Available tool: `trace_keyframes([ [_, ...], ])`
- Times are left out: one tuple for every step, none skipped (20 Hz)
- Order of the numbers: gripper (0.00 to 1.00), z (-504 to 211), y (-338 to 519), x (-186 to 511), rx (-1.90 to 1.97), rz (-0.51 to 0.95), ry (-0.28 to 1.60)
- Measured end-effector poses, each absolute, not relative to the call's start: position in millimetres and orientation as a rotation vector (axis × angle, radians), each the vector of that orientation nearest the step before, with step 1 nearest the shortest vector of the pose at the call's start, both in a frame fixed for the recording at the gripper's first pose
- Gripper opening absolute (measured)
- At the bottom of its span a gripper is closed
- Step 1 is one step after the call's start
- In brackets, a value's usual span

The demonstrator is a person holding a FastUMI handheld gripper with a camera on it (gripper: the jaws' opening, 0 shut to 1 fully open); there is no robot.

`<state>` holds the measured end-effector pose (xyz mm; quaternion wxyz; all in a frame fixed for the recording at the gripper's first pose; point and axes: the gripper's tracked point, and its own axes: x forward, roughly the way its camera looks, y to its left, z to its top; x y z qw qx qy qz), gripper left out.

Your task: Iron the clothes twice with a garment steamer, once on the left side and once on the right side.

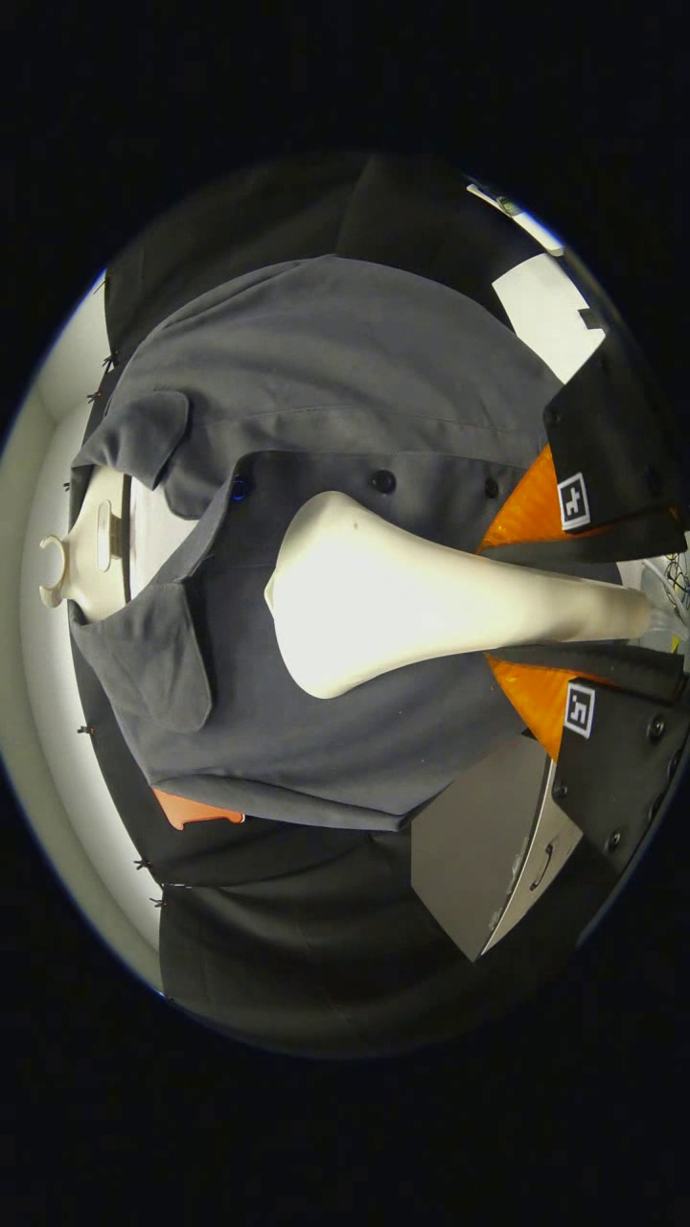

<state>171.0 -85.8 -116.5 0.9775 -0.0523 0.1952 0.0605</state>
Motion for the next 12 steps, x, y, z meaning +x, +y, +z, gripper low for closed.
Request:
trace_keyframes([
  [0.44,-120.6,-88.2,169.0,-0.105,0.12,0.402],
  [0.44,-125.1,-91.4,167.3,-0.103,0.117,0.408],
  [0.44,-128.4,-93.0,166.0,-0.099,0.116,0.412],
  [0.44,-132.0,-93.5,165.9,-0.1,0.118,0.415],
  [0.44,-135.4,-92.7,165.7,-0.103,0.118,0.418],
  [0.44,-138.8,-92.7,164.0,-0.111,0.12,0.423],
  [0.44,-142.2,-92.1,162.9,-0.114,0.12,0.428],
  [0.44,-146.4,-92.8,161.3,-0.117,0.122,0.437],
  [0.44,-150.9,-93.7,160.6,-0.114,0.121,0.446],
  [0.44,-156.4,-95.2,158.8,-0.111,0.119,0.457],
  [0.44,-161.6,-97.1,156.8,-0.108,0.117,0.468],
  [0.44,-167.0,-99.6,155.2,-0.107,0.114,0.477],
])
